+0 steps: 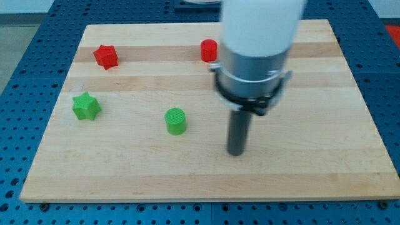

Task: Move the green circle diagonally to the blue cube

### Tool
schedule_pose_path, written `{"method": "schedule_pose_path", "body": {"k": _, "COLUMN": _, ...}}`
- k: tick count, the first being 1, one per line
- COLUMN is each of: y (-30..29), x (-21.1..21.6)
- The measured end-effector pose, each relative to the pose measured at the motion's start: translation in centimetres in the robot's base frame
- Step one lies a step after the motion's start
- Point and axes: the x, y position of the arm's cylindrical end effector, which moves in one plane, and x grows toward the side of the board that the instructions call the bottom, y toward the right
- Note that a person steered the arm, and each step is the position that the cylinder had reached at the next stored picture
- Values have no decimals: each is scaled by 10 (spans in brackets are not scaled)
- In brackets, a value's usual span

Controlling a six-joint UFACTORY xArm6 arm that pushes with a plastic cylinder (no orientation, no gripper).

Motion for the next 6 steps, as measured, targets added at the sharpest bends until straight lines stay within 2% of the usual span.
{"method": "schedule_pose_path", "body": {"k": 1, "y": -58, "x": 0}}
{"method": "schedule_pose_path", "body": {"k": 2, "y": -99, "x": -18}}
{"method": "schedule_pose_path", "body": {"k": 3, "y": -80, "x": -61}}
{"method": "schedule_pose_path", "body": {"k": 4, "y": -56, "x": -76}}
{"method": "schedule_pose_path", "body": {"k": 5, "y": -88, "x": -63}}
{"method": "schedule_pose_path", "body": {"k": 6, "y": -148, "x": -64}}
